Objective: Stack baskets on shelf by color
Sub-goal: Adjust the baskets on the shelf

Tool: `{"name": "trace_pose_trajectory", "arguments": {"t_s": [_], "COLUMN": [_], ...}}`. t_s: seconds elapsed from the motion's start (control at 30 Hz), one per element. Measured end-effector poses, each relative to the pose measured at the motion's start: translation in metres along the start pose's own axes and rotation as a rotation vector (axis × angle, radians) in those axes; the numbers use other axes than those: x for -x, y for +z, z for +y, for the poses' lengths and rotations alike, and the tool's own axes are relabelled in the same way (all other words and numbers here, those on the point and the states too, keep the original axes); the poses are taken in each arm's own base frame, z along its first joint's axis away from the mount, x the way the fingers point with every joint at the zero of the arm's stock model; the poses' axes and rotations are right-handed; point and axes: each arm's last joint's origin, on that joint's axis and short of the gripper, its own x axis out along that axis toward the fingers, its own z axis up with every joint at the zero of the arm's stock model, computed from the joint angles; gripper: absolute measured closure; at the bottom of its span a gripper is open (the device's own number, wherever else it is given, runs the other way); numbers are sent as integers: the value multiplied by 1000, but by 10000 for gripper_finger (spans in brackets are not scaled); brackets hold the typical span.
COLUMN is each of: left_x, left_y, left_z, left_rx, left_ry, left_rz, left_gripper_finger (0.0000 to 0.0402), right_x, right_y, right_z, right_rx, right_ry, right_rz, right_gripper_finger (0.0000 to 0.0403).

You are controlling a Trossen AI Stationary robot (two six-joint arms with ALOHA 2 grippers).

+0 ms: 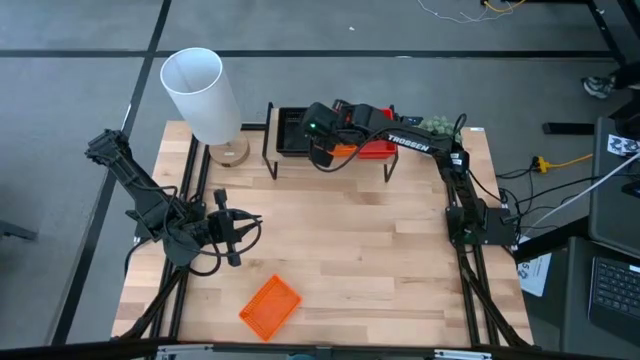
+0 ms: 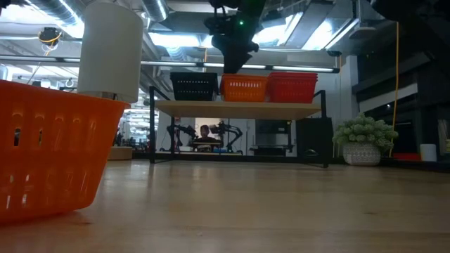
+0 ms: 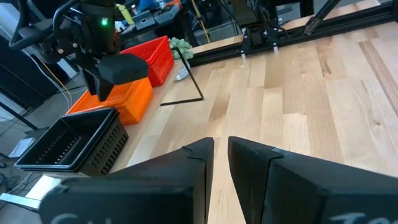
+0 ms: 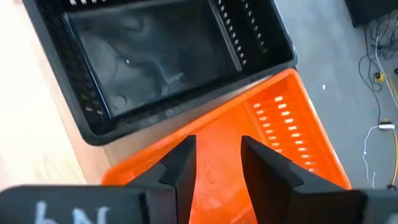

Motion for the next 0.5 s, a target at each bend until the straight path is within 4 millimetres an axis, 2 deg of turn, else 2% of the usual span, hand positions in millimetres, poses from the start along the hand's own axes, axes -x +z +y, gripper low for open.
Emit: {"name": "trace_pose_trajectory", "arguments": {"t_s": [0.27,0.5], "left_x": [0,0], "left_y": [0,0], "left_z": [0,0], "left_rx": [-1,-1], "left_ry": [0,0], "left_rz": [0,0], "left_gripper_finger": [360,360], "right_x": [-6,-3], "right_y": [-1,2], "right_z": [5,3], "right_rx": [-32,-36], "right_ry": [77,47], "right_rz": [5,-18], "right_gripper_finger": [277,277]}}
